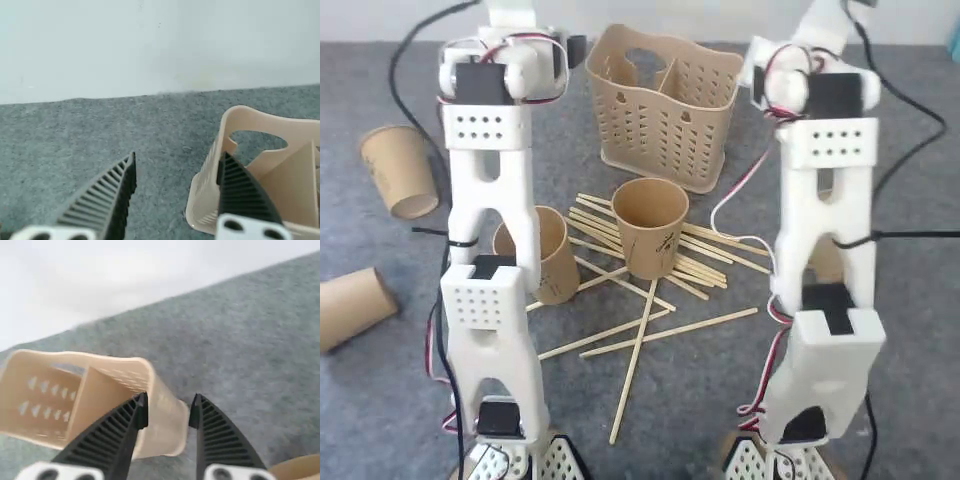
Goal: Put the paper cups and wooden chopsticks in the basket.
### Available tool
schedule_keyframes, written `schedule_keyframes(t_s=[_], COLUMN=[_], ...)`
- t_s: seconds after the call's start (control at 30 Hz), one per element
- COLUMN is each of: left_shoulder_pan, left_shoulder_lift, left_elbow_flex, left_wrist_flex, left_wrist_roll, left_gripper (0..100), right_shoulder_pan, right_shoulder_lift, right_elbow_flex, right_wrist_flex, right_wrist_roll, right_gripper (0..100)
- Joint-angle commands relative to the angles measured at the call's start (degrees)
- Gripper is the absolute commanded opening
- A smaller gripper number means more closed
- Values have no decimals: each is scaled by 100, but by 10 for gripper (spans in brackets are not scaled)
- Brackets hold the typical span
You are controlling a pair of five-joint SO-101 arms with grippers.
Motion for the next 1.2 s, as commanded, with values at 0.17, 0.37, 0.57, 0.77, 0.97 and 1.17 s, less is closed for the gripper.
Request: schedule_keyframes(t_s=[0.17,0.37,0.57,0.77,0.97,1.17], left_shoulder_pan=[325,343,360,352,369,607], left_shoulder_lift=[-396,-396,-396,-404,-466,-466], left_elbow_flex=[374,1437,2185,2457,2396,1534], left_wrist_flex=[-756,-1811,-2549,-2602,-2576,-1407], left_wrist_roll=[-62,-62,-44,-62,-62,-35], left_gripper=[250,250,250,209,9,12], right_shoulder_pan=[-198,-224,-189,-154,180,338], right_shoulder_lift=[409,778,1262,1684,1543,1068], right_elbow_flex=[-484,-484,-484,-484,-492,-484], right_wrist_flex=[-40,-259,-426,-435,-391,-101], right_wrist_roll=[-369,-519,-484,-484,-484,9], right_gripper=[158,158,155,113,20,8])
